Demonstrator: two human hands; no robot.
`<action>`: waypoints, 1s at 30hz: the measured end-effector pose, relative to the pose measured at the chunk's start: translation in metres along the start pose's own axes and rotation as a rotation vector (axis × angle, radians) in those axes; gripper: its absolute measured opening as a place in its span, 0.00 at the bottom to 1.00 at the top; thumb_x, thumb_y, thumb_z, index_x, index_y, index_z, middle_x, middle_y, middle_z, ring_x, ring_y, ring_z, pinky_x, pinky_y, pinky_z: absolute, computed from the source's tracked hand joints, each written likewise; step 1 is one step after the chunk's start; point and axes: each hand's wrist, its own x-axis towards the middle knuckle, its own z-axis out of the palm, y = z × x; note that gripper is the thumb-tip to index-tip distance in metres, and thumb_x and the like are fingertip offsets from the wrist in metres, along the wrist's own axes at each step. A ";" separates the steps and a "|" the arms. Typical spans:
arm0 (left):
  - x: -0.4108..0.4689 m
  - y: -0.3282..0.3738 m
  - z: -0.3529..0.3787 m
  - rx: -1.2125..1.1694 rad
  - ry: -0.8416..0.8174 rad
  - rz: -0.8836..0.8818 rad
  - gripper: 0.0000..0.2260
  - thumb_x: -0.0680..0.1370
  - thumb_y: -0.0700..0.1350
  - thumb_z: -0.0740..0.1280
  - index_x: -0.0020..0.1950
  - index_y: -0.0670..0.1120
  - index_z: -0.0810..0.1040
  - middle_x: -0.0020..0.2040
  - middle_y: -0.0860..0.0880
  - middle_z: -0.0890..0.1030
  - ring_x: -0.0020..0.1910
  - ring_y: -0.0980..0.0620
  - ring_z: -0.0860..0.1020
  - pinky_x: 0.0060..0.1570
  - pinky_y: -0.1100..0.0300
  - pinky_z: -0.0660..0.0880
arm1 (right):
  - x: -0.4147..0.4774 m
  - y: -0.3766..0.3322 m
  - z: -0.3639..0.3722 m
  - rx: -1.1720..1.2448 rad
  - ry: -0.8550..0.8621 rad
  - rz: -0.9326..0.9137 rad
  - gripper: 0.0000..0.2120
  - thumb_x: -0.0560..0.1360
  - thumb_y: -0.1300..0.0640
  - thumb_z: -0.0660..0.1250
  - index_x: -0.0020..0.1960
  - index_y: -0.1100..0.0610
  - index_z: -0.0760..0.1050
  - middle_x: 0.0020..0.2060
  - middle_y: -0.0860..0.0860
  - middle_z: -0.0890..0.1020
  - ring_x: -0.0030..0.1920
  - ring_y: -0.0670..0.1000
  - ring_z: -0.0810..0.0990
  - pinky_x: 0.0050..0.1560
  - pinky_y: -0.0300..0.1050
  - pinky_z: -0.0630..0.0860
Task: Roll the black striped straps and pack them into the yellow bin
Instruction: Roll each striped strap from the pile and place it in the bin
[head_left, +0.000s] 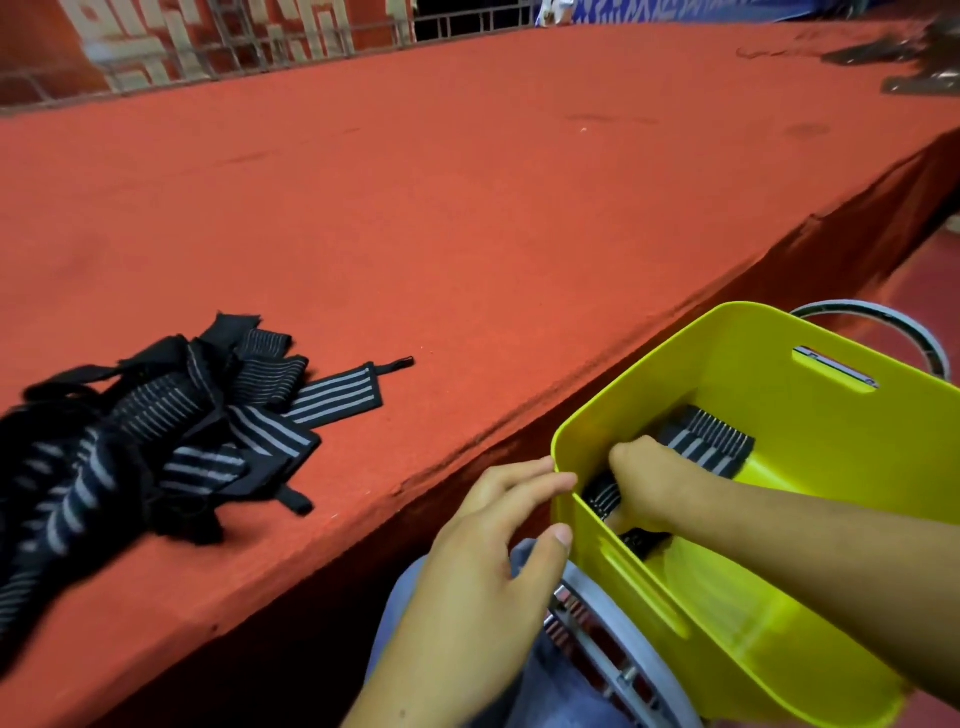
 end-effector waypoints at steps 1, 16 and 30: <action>0.000 -0.001 -0.001 -0.006 0.006 0.007 0.15 0.83 0.48 0.66 0.67 0.63 0.78 0.68 0.70 0.71 0.71 0.73 0.65 0.64 0.81 0.58 | -0.002 -0.001 -0.003 -0.024 -0.018 0.001 0.25 0.66 0.40 0.82 0.41 0.56 0.73 0.40 0.54 0.84 0.44 0.57 0.84 0.47 0.50 0.83; -0.021 -0.037 -0.038 -0.066 0.201 -0.042 0.16 0.79 0.49 0.68 0.66 0.61 0.79 0.64 0.66 0.77 0.65 0.69 0.72 0.70 0.65 0.66 | -0.071 0.023 -0.103 0.910 0.285 -0.350 0.37 0.65 0.25 0.74 0.39 0.60 0.69 0.23 0.66 0.66 0.20 0.59 0.69 0.19 0.58 0.72; -0.077 -0.166 -0.157 0.091 0.724 -0.437 0.26 0.74 0.46 0.77 0.71 0.54 0.74 0.64 0.57 0.74 0.62 0.60 0.76 0.68 0.65 0.70 | -0.054 -0.277 -0.059 0.711 0.155 -0.773 0.12 0.76 0.49 0.76 0.57 0.44 0.78 0.51 0.35 0.83 0.50 0.33 0.81 0.60 0.36 0.76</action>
